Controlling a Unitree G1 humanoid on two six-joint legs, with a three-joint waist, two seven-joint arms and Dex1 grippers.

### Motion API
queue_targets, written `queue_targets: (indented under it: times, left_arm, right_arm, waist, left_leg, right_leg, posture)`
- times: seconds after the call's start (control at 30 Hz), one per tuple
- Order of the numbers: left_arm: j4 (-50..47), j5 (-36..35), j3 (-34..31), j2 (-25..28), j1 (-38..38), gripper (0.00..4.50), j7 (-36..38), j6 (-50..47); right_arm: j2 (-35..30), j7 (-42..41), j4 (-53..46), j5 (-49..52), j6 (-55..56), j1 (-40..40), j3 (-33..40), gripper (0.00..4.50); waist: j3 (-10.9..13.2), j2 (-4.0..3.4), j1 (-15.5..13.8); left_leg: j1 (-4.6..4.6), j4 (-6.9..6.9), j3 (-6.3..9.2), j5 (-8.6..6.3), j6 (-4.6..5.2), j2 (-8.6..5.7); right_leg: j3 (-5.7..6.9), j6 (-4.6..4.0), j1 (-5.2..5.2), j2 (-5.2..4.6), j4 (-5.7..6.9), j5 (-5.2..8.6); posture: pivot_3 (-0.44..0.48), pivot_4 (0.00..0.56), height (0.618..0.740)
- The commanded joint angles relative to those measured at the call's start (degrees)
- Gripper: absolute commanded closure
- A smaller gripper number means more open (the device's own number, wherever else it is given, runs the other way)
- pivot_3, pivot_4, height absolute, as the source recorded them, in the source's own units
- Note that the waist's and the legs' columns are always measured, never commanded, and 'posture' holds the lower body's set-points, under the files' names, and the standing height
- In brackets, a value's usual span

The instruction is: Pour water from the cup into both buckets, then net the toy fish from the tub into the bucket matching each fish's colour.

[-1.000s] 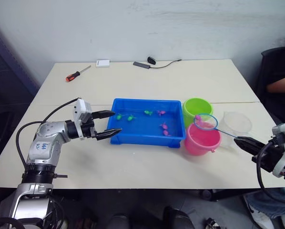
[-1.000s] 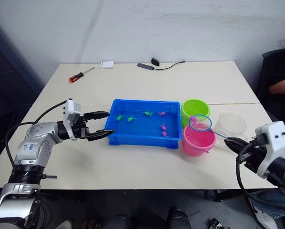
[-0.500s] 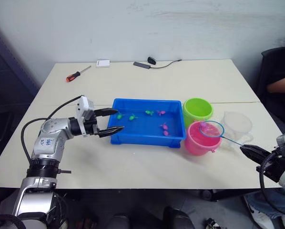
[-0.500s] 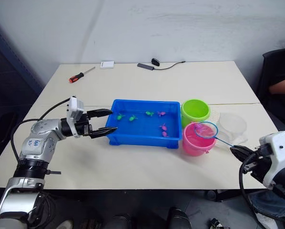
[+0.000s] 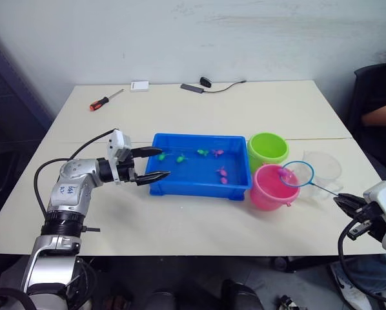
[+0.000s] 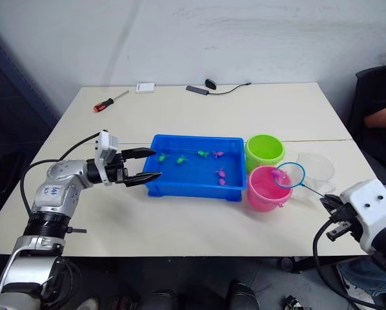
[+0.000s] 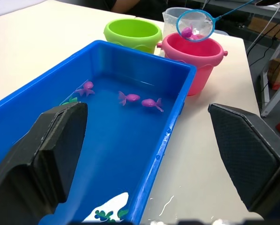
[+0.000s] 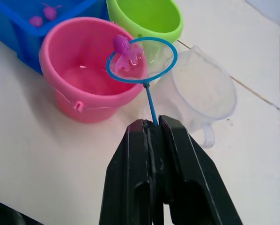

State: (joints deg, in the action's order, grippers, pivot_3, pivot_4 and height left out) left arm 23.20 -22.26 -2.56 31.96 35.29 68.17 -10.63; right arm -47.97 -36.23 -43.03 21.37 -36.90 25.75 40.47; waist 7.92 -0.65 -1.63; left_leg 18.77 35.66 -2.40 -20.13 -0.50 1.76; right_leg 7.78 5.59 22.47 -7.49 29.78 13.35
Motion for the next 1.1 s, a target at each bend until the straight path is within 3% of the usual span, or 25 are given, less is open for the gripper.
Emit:
queue_targets:
  times: [0.03, 0.4, 0.53, 0.7, 0.8, 0.93, 1.1]
  left_arm:
    - [-0.3, 0.1, -0.4, -0.1, 0.9, 0.03, 0.5, 1.1]
    - [-0.6, -0.1, -0.6, -0.1, 0.6, 0.03, 0.4, 1.1]
    - [-0.7, -0.2, -0.6, -0.2, 0.5, 0.03, 0.2, 1.1]
    - [-1.2, -0.6, -1.0, -0.3, 0.2, 0.03, -0.1, 0.9]
    - [-2.4, -1.1, -1.8, 0.1, -0.5, 0.03, -0.8, 0.3]
    - [-5.2, -1.8, -2.9, 1.0, -2.6, 0.03, -1.6, -0.7]
    - [-9.5, -2.4, -4.2, 1.3, -5.8, 0.03, -3.4, -1.7]
  right_arm:
    - [-0.9, -0.7, -1.2, -7.1, 7.9, 1.2, -0.9, 4.50]
    - [1.4, -1.2, 2.7, -19.5, 25.7, 2.4, -4.7, 4.50]
    - [2.1, -1.9, 3.6, -19.2, 26.7, 1.2, -4.0, 4.50]
    - [2.3, -2.9, 0.4, -10.0, 18.1, -5.0, -2.1, 4.50]
    - [-1.7, -4.5, 0.2, -1.7, 7.8, -11.5, -3.2, 4.50]
    - [-8.3, -6.8, 4.7, 10.5, -8.8, -23.7, -9.8, 4.50]
    - [-9.1, -5.9, 10.4, 16.7, -19.0, -39.5, -18.6, 4.50]
  waist:
    - [0.0, 0.02, 0.0]
    - [0.0, 0.07, 0.1]
    - [0.0, 0.07, 0.1]
    - [0.0, 0.06, 0.1]
    - [0.0, 0.04, 0.1]
    - [0.0, 0.03, 0.1]
    - [0.0, 0.00, 0.2]
  left_leg:
    - [0.01, 0.00, -0.06, 0.00, 0.00, 0.00]
    - [0.00, 0.02, -0.14, 0.02, -0.02, 0.00]
    - [0.00, 0.02, -0.21, 0.02, -0.01, 0.00]
    - [-0.02, 0.11, -0.15, 0.03, 0.00, 0.02]
    - [-0.02, 0.13, -0.09, 0.03, 0.00, 0.02]
    - [-0.01, 0.20, 0.00, 0.02, 0.01, 0.05]
    - [-0.02, 0.29, 0.15, -0.04, 0.14, 0.09]
  right_leg:
    - [0.00, 0.00, 0.00, 0.00, 0.00, 0.00]
    - [0.01, 0.07, -0.02, 0.02, 0.02, -0.03]
    - [0.01, 0.05, -0.02, 0.02, 0.03, -0.02]
    - [-0.01, 0.05, -0.02, 0.02, 0.10, -0.05]
    - [-0.01, 0.04, -0.02, 0.01, 0.13, -0.05]
    - [-0.02, -0.02, -0.02, 0.01, 0.15, -0.04]
    - [-0.10, -0.17, -0.02, -0.02, 0.16, -0.03]
  posture:
    - [0.000, 0.150, 0.740]
    - [0.000, 0.150, 0.740]
    - [0.000, 0.150, 0.740]
    - [0.000, 0.150, 0.740]
    - [0.000, 0.150, 0.740]
    - [0.000, 0.150, 0.740]
    - [0.000, 0.150, 0.740]
